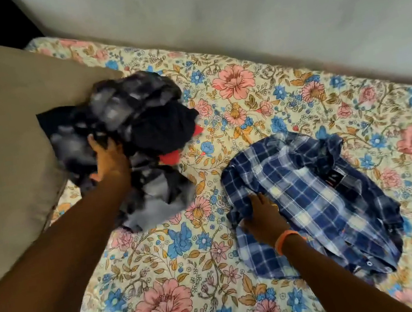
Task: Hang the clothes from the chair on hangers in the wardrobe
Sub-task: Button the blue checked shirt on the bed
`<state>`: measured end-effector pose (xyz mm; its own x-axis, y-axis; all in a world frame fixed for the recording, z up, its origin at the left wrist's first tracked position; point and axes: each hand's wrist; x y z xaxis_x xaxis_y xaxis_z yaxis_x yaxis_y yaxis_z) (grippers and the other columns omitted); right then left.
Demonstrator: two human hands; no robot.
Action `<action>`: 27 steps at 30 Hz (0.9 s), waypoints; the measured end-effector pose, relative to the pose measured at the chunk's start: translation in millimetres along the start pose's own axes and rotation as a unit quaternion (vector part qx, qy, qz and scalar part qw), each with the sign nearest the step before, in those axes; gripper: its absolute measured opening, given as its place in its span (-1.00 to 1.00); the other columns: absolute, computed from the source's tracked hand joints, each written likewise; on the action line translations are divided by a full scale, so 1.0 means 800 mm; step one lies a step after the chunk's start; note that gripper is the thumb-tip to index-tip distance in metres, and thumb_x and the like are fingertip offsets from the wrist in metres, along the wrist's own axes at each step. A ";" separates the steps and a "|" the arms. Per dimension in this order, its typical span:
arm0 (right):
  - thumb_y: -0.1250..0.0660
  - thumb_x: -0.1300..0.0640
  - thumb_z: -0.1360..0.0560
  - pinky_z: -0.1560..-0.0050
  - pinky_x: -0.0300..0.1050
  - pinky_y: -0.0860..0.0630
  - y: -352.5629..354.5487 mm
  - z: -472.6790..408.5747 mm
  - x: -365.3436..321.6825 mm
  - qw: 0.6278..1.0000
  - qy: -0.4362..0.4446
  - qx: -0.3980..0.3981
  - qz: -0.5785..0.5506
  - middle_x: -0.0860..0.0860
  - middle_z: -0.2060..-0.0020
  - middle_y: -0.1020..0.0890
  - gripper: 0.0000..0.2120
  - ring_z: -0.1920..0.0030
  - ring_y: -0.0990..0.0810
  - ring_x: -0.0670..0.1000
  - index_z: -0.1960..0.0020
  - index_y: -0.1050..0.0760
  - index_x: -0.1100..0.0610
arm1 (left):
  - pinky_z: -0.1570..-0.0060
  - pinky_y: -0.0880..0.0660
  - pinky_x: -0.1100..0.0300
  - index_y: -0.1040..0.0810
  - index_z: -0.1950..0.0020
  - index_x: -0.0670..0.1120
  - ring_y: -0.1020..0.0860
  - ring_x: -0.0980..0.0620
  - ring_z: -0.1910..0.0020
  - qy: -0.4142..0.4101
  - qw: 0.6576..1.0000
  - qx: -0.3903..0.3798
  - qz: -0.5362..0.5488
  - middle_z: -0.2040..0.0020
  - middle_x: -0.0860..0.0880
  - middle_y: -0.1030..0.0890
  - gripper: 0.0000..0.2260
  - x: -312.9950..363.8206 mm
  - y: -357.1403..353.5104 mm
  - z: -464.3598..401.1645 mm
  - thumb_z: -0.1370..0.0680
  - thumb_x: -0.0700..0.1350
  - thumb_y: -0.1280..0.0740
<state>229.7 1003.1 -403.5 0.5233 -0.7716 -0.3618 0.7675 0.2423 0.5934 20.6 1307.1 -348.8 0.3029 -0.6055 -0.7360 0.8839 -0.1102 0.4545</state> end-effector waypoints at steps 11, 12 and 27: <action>-0.29 0.24 -0.57 0.00 0.15 -0.55 0.088 0.034 0.037 0.948 0.098 0.277 -0.125 0.25 0.02 -0.60 -0.84 0.03 -0.56 0.22 -0.02 -0.55 0.35 | -0.17 -0.46 -0.08 -0.56 -0.05 -0.07 -0.59 -0.14 -0.10 -0.168 0.926 0.045 0.335 -0.07 -0.07 -0.62 -0.89 0.141 0.192 0.123 -0.57 -0.19 -0.27; -0.28 0.22 -0.57 0.04 0.16 -0.55 0.100 0.036 0.056 0.938 0.078 0.317 -0.115 0.26 0.04 -0.60 -0.84 0.05 -0.56 0.24 0.00 -0.55 0.33 | -0.03 -0.51 -0.01 -0.53 0.03 -0.09 -0.61 -0.13 -0.02 -0.182 0.877 0.055 0.442 -0.01 -0.09 -0.61 -0.94 0.168 0.212 0.137 -0.56 -0.22 -0.29; -0.41 0.32 -0.50 0.35 -0.38 -0.39 0.101 0.109 0.295 0.971 -0.009 0.115 -0.208 0.06 0.20 -0.60 -0.68 0.31 -0.54 -0.12 -0.22 -0.47 0.15 | 0.09 -0.57 0.00 -0.53 -0.17 -0.12 -0.60 -0.15 0.01 -0.344 0.841 0.035 0.416 -0.04 -0.12 -0.57 -0.78 0.371 0.256 0.224 -0.54 -0.26 -0.27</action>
<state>382.5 789.4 -378.3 0.1775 -0.7850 -0.5936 0.8068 -0.2293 0.5445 227.7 963.5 -384.0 0.5074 -0.8063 0.3041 0.4384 0.5453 0.7145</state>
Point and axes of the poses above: each hand's wrist, its own z-axis away from the middle knuckle, its own y-axis out of the back of the hand, x = y × z
